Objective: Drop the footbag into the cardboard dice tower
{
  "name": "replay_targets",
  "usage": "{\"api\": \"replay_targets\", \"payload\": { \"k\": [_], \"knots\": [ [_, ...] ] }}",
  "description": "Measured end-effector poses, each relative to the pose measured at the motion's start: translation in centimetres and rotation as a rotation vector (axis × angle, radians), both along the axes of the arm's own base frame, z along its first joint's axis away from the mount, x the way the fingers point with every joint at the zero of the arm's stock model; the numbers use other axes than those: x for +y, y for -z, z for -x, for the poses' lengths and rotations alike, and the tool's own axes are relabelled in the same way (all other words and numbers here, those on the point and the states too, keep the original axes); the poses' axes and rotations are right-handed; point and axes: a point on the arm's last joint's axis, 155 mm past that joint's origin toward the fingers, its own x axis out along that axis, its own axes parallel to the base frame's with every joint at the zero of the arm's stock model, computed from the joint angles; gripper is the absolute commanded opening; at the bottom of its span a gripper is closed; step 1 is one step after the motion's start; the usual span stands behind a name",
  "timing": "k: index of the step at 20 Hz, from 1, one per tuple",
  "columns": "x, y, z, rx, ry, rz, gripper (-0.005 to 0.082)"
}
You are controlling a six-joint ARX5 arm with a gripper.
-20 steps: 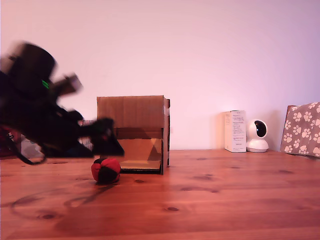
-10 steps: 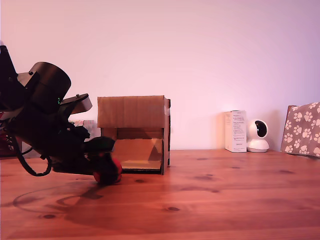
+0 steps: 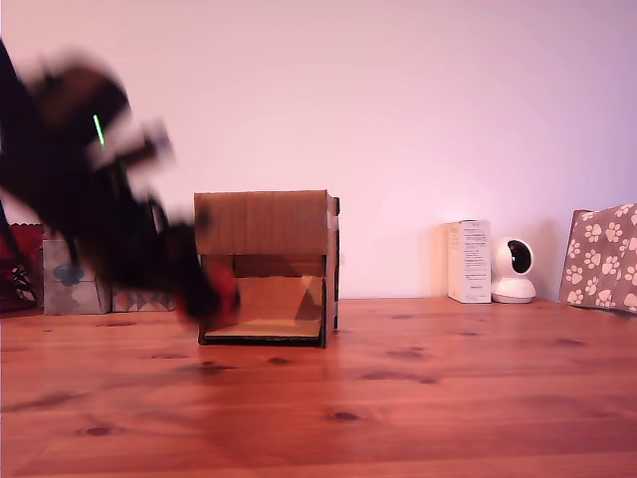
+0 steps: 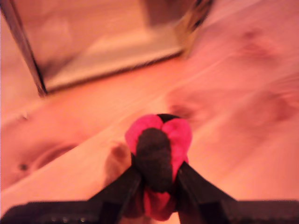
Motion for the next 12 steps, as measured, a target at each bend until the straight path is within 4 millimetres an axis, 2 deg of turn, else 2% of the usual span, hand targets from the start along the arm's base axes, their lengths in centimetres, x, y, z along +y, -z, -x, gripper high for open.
{"api": "replay_targets", "payload": {
  "k": [2, 6, 10, 12],
  "knots": [
    [0.4, -3.3, 0.9, -0.048, 0.002, 0.018, 0.0095],
    [0.7, -7.9, 1.7, -0.153, 0.002, 0.059, 0.0095],
    [0.2, -13.8, 0.5, -0.364, 0.0, 0.146, 0.0095],
    [0.0, -16.1, -0.3, -0.463, -0.008, 0.183, 0.0095]
  ]
}}
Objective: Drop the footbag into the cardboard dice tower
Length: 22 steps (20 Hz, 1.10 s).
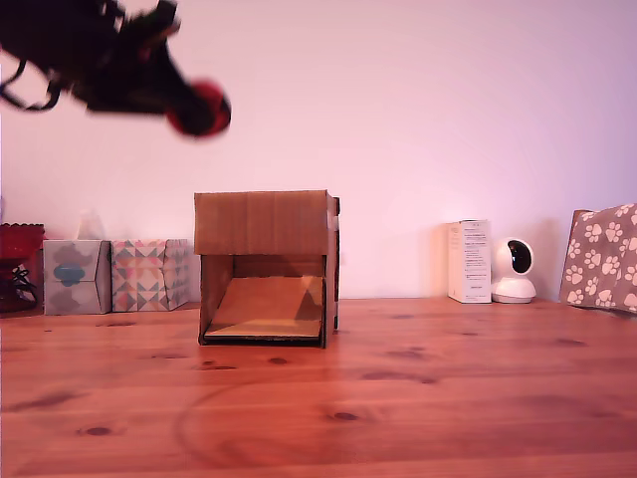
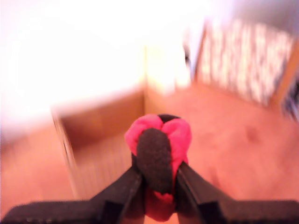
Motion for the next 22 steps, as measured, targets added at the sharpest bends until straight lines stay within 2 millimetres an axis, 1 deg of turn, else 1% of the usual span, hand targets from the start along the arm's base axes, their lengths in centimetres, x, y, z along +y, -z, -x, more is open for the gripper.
{"api": "replay_targets", "payload": {
  "k": [2, 4, 7, 10, 11, 13, 16, 17, 19, 20, 21, 22],
  "knots": [
    [0.0, -1.1, -0.9, -0.06, -0.018, 0.023, 0.0095],
    [-0.4, -0.9, -2.2, -0.06, -0.024, 0.026, 0.0095],
    [-1.6, -0.7, -5.2, -0.019, -0.027, 0.012, 0.0095],
    [-2.8, -1.3, -8.2, 0.033, -0.028, -0.007, 0.0095],
    [-3.2, -1.2, -9.1, 0.061, -0.027, -0.018, 0.0095],
    [-3.8, -0.1, -10.6, 0.121, -0.027, -0.043, 0.0095],
    [-4.5, 3.1, -12.2, 0.225, -0.028, -0.087, 0.0095],
    [-4.7, 4.1, -12.7, 0.254, -0.028, -0.099, 0.0096],
    [-4.8, 6.0, -12.9, 0.309, -0.028, -0.122, 0.0098],
    [-4.7, 6.4, -12.9, 0.321, -0.028, -0.128, 0.0121],
    [-4.7, 6.4, -12.8, 0.323, -0.028, -0.129, 0.0225],
    [-4.8, 6.2, -12.9, 0.319, -0.028, -0.127, 0.0406]
  ]
}}
